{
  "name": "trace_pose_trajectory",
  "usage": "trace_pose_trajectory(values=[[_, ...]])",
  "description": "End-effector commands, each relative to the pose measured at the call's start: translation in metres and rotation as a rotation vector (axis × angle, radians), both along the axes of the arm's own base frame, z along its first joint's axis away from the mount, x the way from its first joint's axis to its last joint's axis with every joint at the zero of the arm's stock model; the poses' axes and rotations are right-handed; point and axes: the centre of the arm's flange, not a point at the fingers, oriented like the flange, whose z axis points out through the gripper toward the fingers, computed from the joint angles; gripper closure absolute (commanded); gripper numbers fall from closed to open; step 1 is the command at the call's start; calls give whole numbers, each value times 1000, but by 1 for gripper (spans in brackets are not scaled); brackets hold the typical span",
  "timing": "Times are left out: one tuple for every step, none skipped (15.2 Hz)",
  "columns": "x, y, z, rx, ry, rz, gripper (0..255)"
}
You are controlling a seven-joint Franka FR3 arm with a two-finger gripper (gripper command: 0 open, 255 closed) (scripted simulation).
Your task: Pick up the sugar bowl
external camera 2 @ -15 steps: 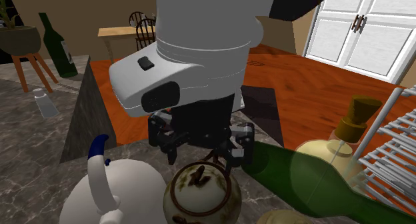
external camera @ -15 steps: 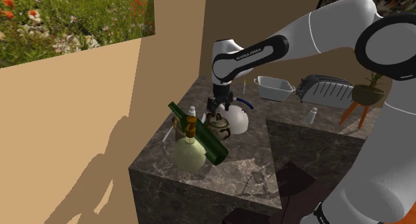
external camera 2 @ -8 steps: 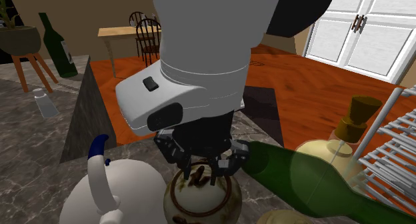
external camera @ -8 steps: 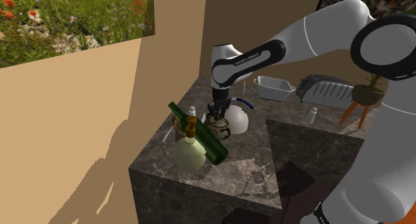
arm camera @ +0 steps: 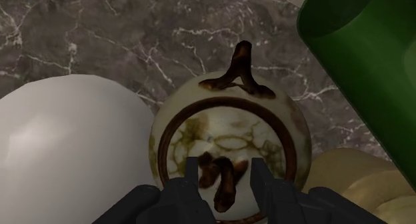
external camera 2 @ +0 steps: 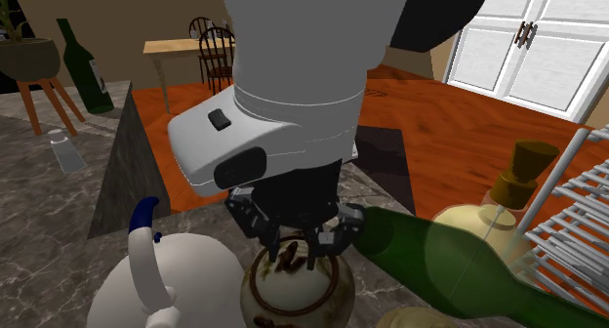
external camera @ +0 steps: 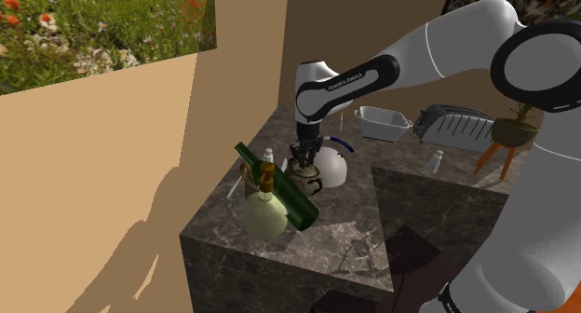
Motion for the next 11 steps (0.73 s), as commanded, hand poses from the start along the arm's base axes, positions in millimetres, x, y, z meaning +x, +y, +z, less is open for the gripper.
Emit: trace_pose_trajectory(values=[[0,0,8,0,1,0,255],[0,0,13,0,1,0,255],[0,0,18,0,1,0,255],[0,0,23,0,1,0,255],[0,0,29,0,1,0,255],[0,0,34,0,1,0,255],[0,0,39,0,1,0,255],[0,0,44,0,1,0,255],[0,0,50,0,1,0,255],[0,0,55,0,1,0,255],[0,0,60,0,1,0,255]])
